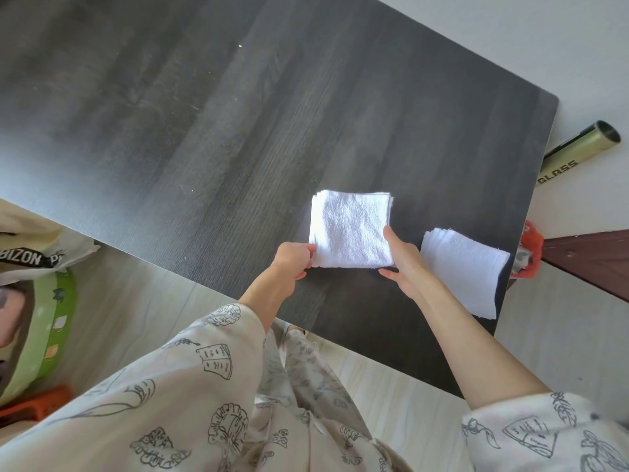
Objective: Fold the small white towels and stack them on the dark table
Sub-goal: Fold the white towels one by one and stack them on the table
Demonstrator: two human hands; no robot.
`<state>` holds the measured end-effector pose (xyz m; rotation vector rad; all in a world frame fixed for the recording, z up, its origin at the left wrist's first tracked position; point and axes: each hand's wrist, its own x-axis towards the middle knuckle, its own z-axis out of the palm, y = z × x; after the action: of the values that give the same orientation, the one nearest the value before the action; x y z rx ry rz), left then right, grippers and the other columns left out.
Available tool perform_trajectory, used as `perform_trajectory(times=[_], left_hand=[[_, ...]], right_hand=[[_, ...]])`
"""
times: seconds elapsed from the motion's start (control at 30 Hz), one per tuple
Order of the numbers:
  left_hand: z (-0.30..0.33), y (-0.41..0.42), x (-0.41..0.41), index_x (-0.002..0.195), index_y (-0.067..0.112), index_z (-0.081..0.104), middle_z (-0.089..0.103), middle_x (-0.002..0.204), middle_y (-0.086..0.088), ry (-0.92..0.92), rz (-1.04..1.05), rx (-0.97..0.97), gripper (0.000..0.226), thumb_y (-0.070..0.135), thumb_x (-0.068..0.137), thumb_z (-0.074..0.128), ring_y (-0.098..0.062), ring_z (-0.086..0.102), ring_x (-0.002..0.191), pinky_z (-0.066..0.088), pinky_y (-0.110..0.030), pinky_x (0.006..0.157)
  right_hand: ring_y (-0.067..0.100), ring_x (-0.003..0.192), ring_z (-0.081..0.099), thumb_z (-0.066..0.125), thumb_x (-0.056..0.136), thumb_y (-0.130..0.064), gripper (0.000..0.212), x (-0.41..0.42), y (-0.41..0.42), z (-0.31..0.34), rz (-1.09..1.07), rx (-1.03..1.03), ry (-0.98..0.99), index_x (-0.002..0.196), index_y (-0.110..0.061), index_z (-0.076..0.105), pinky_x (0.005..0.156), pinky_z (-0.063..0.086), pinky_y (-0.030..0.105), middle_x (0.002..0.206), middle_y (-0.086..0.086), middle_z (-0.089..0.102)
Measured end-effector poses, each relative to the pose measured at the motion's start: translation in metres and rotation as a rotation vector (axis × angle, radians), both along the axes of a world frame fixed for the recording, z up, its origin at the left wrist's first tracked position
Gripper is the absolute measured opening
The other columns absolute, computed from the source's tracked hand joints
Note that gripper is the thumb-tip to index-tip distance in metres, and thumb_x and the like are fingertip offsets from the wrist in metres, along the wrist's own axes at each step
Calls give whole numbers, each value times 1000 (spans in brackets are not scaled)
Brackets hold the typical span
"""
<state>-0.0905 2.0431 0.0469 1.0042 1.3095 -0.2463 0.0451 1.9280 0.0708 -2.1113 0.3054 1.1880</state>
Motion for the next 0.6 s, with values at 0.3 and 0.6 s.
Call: perform_trajectory(times=[0.3,0.6], left_hand=[[5,8,6,103,16,66,55,105,-4,37,-4,-22,44,0,90,27,-12,47,79,37,-19,62],[3,10,8,73,12,56,55,74,-2,54,43,-80,40,-2,93,25,-10,49,59,37,-16,53]], right_hand=[[17,110,55,46,92,-50,51,4,5,0,-35,43,54,131,-16,48,81,46,29,129,0,56],[17,110,55,49,91,-47,45,6,2,-3,-16,15,41,123,-16,53,83,44,30,126,1,58]])
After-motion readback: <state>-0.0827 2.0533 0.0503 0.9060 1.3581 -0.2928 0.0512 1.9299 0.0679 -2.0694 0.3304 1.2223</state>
